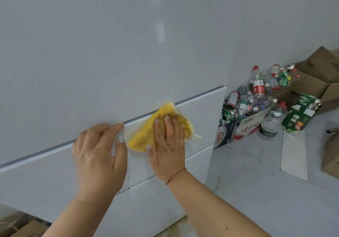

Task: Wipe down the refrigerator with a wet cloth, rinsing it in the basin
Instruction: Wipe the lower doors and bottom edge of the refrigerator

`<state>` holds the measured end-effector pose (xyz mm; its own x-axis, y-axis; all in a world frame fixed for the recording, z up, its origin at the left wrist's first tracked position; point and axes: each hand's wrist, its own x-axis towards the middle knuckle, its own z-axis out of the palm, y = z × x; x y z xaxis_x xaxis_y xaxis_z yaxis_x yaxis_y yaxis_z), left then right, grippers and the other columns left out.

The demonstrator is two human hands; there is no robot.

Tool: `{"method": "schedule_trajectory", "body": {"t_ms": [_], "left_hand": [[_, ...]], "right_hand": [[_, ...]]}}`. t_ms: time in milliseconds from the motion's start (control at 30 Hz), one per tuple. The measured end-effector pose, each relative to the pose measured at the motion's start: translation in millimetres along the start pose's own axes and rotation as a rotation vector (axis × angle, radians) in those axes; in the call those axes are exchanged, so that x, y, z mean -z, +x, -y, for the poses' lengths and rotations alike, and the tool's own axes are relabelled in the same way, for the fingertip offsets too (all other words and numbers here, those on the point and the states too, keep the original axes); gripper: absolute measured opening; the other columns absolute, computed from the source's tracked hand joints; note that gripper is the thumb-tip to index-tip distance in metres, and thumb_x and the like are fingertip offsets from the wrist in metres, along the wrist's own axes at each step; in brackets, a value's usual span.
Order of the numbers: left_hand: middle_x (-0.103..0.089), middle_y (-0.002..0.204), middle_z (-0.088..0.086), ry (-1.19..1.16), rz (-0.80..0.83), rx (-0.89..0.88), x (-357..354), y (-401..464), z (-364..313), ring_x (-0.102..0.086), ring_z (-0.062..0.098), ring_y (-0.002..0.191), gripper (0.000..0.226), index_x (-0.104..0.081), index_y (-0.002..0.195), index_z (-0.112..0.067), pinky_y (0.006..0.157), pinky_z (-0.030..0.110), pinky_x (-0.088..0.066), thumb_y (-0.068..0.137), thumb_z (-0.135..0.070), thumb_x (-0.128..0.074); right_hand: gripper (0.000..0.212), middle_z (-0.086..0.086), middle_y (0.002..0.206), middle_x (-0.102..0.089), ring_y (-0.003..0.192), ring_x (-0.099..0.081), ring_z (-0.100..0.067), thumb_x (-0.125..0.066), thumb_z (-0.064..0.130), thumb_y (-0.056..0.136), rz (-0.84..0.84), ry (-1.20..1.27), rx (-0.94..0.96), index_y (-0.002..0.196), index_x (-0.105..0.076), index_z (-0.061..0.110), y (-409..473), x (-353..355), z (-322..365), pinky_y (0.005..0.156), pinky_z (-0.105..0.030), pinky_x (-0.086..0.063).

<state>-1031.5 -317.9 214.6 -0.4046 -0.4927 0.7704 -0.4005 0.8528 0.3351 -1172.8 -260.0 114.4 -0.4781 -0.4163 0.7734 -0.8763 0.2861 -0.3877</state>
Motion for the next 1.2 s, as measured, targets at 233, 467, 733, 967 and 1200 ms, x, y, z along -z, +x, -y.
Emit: {"method": "schedule_trajectory", "body": {"t_ms": [233, 467, 733, 967, 1200], "left_hand": [[-0.063, 0.096, 0.008, 0.037, 0.019, -0.003, -5.3, -2.5, 1.2, -0.047, 0.027, 0.095, 0.036, -0.075, 0.103, -0.01, 0.086, 0.036, -0.031, 0.088, -0.023, -0.045], [-0.065, 0.098, 0.01, 0.03, 0.037, -0.069, 6.9, -6.5, 12.8, -0.052, 0.028, 0.094, 0.036, -0.074, 0.104, -0.006, 0.087, 0.034, -0.033, 0.089, -0.02, -0.045], [-0.057, 0.087, 0.004, -0.025, 0.026, 0.143, 29.0, -14.1, 30.9, -0.044, 0.018, 0.09, 0.035, -0.071, 0.089, -0.006, 0.083, 0.032, -0.034, 0.089, -0.026, -0.041], [-0.057, 0.088, 0.007, -0.047, -0.054, 0.266, 42.6, -15.8, 40.3, -0.043, 0.016, 0.092, 0.033, -0.069, 0.09, -0.005, 0.081, 0.029, -0.031, 0.089, -0.023, -0.042], [-0.053, 0.087, 0.001, -0.061, -0.032, 0.284, 37.9, -22.3, 37.2, -0.04, 0.012, 0.09, 0.03, -0.068, 0.089, -0.005, 0.079, 0.029, -0.031, 0.089, -0.019, -0.042]], "right_hand": [[0.075, -0.004, 0.161, 0.006, 0.148, 0.008, -0.018, -0.01, 0.058, 0.089, -0.17, 0.198, -0.666, 0.153, 0.006, 0.022, 74.6, 35.3, -67.4, 0.119, -0.051, -0.003], [0.063, 0.004, 0.162, 0.0, 0.147, -0.014, -0.022, -0.021, 0.054, 0.097, -0.34, 0.598, -1.301, 0.153, -0.001, 0.031, 58.5, 11.5, -85.2, 0.118, -0.048, -0.02], [0.064, 0.001, 0.162, 0.002, 0.148, -0.007, -0.022, -0.025, 0.045, 0.101, -0.068, 0.686, -1.494, 0.153, 0.003, 0.022, 11.9, -26.0, 55.6, 0.119, -0.044, -0.008], [0.103, 0.005, 0.158, 0.011, 0.145, 0.002, -0.015, -0.01, 0.069, 0.063, 0.264, 0.816, -1.392, 0.149, 0.019, 0.02, -20.6, -36.6, 187.7, 0.118, -0.029, -0.002], [0.1, -0.008, 0.16, -0.003, 0.145, -0.01, -0.023, -0.02, 0.062, 0.068, -0.062, 0.674, -1.234, 0.152, 0.0, 0.012, -17.1, -31.2, 98.3, 0.12, -0.032, -0.008]]}}
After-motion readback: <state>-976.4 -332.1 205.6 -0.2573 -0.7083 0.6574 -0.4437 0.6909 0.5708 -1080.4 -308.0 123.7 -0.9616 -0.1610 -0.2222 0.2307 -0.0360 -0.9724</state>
